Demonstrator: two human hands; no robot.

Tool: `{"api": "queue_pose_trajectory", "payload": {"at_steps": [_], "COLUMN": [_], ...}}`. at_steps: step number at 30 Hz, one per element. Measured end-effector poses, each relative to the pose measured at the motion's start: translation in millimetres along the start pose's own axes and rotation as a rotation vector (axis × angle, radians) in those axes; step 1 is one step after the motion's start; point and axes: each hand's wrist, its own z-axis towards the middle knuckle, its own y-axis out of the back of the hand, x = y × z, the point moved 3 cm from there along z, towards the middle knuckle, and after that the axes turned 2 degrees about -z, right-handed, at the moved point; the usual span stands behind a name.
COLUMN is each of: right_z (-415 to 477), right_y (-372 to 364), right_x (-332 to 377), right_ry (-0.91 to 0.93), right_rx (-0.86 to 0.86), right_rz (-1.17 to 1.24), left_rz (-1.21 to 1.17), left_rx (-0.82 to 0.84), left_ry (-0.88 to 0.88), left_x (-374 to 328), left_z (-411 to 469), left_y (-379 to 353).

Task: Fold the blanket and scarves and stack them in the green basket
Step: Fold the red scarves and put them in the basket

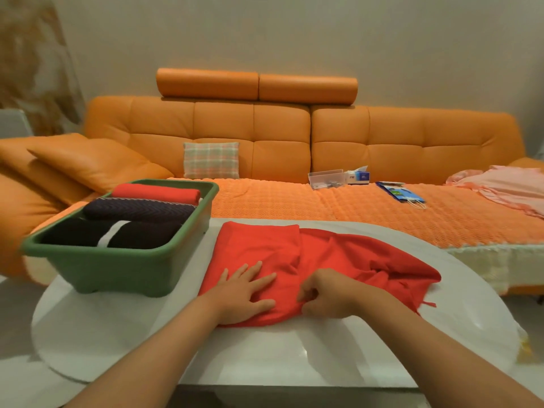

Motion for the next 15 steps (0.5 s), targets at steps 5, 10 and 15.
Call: {"api": "queue_pose_trajectory", "payload": {"at_steps": [5,10,15], "right_z": [-2,8,18], "right_y": [0,-31,-30], "right_x": [12,35,32], "right_ry": [-0.036,0.1,0.072], "right_rx": [-0.096,0.067,-0.216], "right_rz": [-0.12,-0.171,-0.283], "left_rz": [0.005,-0.034,-0.09], "left_rx": [-0.067,-0.013,-0.057], "left_ry": [0.054,0.023,0.036], "left_x": [12,28,60], "left_z": [-26,-56,-85], "left_y": [3,6,14]}}
